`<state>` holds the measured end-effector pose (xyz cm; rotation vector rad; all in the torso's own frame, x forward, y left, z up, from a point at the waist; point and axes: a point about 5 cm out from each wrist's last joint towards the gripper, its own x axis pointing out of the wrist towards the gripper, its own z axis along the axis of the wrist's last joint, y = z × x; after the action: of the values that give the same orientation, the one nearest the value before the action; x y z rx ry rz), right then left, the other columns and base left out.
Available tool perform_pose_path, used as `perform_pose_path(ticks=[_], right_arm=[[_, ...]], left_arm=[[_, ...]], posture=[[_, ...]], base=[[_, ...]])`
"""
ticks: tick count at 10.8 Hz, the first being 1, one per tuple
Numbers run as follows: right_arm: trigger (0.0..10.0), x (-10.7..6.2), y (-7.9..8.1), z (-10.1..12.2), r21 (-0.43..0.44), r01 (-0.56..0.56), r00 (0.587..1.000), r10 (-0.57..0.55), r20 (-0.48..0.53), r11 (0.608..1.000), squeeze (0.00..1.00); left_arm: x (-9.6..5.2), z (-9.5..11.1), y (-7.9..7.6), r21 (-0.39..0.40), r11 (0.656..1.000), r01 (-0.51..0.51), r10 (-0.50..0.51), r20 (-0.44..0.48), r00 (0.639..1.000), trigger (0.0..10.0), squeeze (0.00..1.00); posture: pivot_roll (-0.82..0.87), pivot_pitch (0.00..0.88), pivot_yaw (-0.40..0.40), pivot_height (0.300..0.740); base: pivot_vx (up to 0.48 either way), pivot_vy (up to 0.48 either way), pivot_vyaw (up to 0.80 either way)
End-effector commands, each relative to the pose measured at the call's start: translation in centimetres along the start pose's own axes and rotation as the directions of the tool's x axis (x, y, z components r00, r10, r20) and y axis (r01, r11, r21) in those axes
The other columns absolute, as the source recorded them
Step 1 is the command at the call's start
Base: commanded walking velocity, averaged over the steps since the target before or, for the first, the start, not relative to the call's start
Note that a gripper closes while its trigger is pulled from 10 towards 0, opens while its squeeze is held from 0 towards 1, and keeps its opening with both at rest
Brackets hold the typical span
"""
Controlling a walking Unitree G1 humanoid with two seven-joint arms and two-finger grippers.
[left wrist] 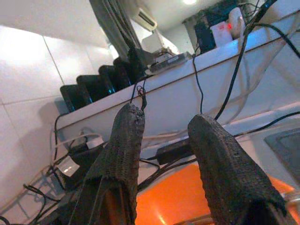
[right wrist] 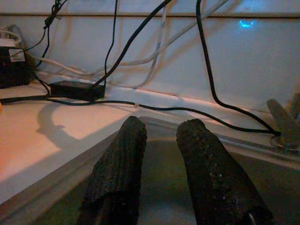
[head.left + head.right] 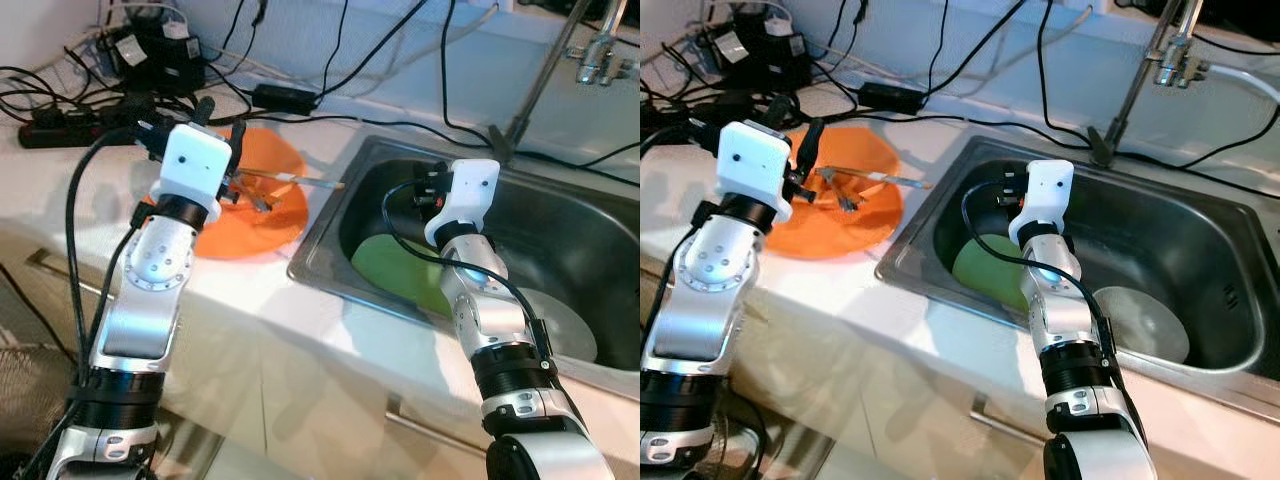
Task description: Kitchen organization
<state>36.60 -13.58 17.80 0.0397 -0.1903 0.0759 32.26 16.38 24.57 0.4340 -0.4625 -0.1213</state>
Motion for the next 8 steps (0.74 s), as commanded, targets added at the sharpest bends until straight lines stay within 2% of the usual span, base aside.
perform_pose_path(ticks=[1,6,7,8], right_arm=[[10.0,0.18,-0.25,0.45,0.007,0.007,1.000,-0.007,0.017,1.000,0.00],[10.0,0.20,-0.10,0.34,-0.003,-0.002,1.000,0.002,0.010,1.000,0.00],[10.0,0.18,-0.07,0.29,-0.005,-0.004,1.000,0.004,0.009,1.000,0.00],[10.0,0.18,-0.04,0.27,-0.004,-0.004,1.000,0.004,0.008,1.000,0.00]], left_arm=[[0.10,0.53,-0.06,0.000,1.000,0.013,-0.013,0.017,1.000,10.0,0.00],[-0.02,0.43,-0.24,0.003,0.999,0.033,-0.033,0.004,0.999,10.0,0.00],[-0.19,0.39,-0.43,0.025,0.996,0.081,-0.081,-0.004,0.997,10.0,0.00],[-0.53,0.40,-0.77,0.080,0.985,0.155,-0.154,-0.015,0.988,10.0,0.00]], posture=[[0.27,0.056,-0.049,0.740],[0.27,0.045,-0.054,0.740],[0.27,0.043,-0.054,0.740],[0.27,0.043,-0.054,0.740]], base=[[0.000,0.000,0.00],[0.000,0.000,0.00],[0.000,0.000,0.00],[0.000,0.000,0.00]])
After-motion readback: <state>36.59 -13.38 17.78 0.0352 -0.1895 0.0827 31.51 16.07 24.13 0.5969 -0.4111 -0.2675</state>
